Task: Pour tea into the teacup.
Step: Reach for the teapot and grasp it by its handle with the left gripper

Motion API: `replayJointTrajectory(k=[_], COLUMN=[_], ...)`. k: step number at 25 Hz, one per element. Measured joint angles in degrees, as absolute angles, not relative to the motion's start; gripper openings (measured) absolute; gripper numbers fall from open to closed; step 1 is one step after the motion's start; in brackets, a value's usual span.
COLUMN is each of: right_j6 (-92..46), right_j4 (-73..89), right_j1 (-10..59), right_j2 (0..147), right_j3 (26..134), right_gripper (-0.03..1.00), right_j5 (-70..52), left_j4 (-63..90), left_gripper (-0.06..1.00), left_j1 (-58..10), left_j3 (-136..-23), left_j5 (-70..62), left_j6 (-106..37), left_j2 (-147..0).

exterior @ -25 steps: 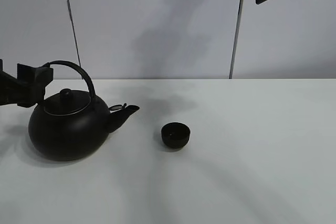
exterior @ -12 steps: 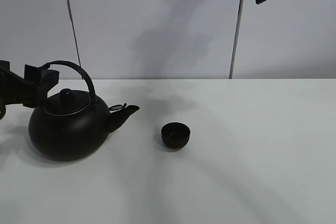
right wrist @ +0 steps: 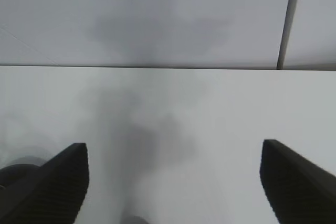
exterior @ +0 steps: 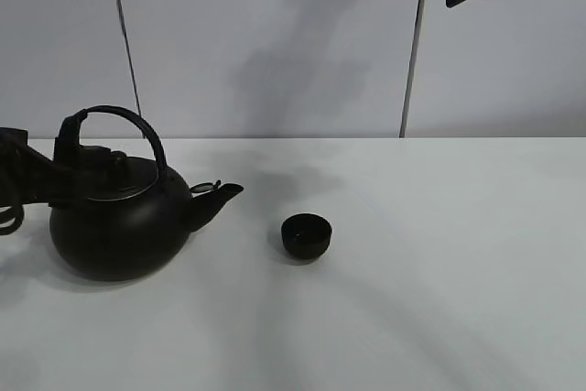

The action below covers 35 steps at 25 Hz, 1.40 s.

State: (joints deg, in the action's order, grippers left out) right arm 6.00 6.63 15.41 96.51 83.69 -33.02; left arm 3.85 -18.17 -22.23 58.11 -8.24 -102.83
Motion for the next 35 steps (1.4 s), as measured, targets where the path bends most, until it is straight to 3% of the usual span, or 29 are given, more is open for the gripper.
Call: replayJointTrajectory(k=[35], right_j6=[6.0], right_j4=[6.6], right_j1=[15.4], right_j2=[96.5], right_j3=[83.6], right_gripper=[0.61], right_j5=[-31.7], left_j4=[2.5], left_gripper=[0.63], left_j1=[-17.6], left_j3=[-27.9], left_j5=[61.2], left_j6=[-7.6], left_j2=[-106.6])
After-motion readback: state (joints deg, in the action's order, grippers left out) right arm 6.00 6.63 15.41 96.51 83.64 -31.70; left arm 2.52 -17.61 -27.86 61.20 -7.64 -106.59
